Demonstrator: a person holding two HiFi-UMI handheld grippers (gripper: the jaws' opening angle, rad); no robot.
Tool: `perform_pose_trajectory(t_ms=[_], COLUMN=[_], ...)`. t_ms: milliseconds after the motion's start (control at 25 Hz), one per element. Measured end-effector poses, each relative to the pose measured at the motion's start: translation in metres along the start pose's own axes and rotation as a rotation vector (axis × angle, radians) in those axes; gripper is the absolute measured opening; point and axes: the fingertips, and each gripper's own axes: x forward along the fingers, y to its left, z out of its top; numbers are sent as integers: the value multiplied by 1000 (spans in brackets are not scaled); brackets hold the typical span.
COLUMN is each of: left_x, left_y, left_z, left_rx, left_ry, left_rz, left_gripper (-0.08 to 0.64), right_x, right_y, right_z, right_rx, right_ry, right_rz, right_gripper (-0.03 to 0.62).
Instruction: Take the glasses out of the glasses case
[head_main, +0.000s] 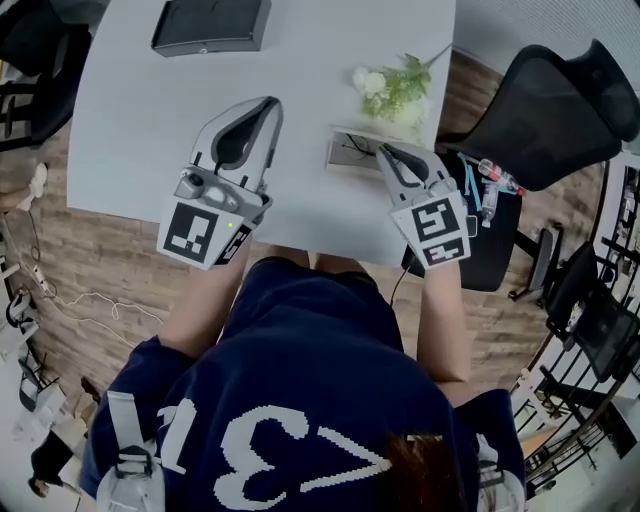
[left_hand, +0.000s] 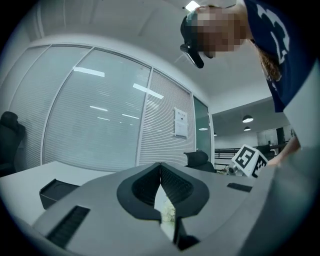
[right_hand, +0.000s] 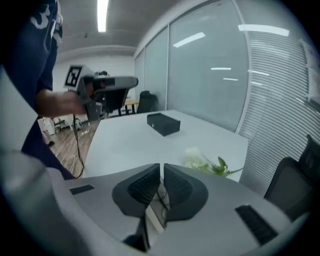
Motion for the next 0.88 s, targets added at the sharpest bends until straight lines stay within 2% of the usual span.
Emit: perform_pose_trajectory(t_ms=[40, 120, 280, 440, 600, 720, 880], left_x=[0, -2, -10, -20, -23, -23, -23], left_y=[1, 2, 7, 16, 22, 24, 25], left_z=[-4, -12, -22, -30, -35, -35, -32], left_rx=[-7, -20, -31, -45, -51, -51, -46], left_ry=[10, 29, 61, 80, 88, 87, 78], left_rz=[-1, -5, 2, 35, 57, 68, 73], left_gripper=[17, 17, 17, 17, 17, 17, 17], right_x=[11, 30, 58, 76, 87, 88, 76], right_y=[5, 12, 11, 10, 9, 11, 19], right_z=[-15, -44, -85, -103, -120, -120, -105], right_rx=[-10, -22, -30, -41, -102, -146, -165], right_ry=[53, 146, 284, 385, 500, 505, 431], right_rz=[17, 42, 51, 70, 89, 98, 136], right_gripper=[38, 103, 106, 106, 91, 42, 26])
